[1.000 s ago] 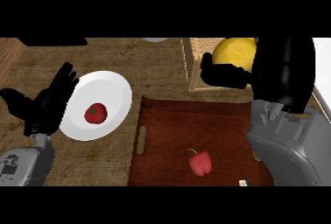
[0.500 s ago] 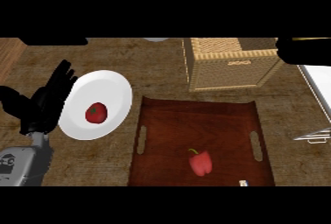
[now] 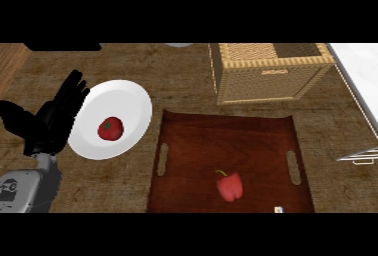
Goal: Pick the lemon from the tray and place it in the tiered shelf
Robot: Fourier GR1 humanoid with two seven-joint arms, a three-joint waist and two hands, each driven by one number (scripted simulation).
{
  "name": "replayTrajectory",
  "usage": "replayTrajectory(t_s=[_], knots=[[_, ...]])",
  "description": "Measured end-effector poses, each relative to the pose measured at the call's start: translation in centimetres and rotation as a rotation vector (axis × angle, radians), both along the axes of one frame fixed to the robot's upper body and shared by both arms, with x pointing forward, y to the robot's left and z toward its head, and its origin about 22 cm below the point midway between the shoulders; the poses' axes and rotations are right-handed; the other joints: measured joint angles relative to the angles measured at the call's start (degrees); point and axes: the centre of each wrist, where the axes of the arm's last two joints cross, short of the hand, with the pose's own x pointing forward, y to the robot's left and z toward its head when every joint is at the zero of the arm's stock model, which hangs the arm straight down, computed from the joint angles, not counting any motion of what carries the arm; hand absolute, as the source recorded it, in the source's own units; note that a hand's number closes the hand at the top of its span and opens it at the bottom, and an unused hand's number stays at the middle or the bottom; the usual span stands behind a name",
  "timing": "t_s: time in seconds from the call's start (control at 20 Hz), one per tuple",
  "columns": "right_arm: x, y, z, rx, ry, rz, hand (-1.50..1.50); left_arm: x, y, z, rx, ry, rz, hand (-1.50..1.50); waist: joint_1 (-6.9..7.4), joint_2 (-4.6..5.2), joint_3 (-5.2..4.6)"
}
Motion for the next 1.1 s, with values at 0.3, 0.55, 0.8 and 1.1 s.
replayTrajectory(t_s=[0.3, 0.55, 0.8, 1.1], knots=[[-1.2, -4.9, -2.0, 0.017, -0.014, -0.02, 1.5, -0.1, -0.3, 0.1, -0.001, -0.001, -0.001, 0.0, 0.12, 0.03, 0.01], [-1.4, -8.1, -3.2, 0.021, -0.012, -0.028, 1.5, 0.2, 0.4, -0.6, 0.0, -0.002, -0.001, 0.0, 0.21, 0.09, -0.01], [-2.1, -10.7, -3.9, 0.026, -0.015, -0.028, 1.5, 0.1, 0.5, 0.0, 0.004, -0.009, -0.003, 0.0, 0.28, 0.07, 0.0], [-1.9, -13.3, -5.2, 0.058, -0.015, -0.124, -1.5, -0.1, 0.1, 0.6, -0.002, -0.007, -0.008, 0.0, 0.47, 0.11, -0.01]])
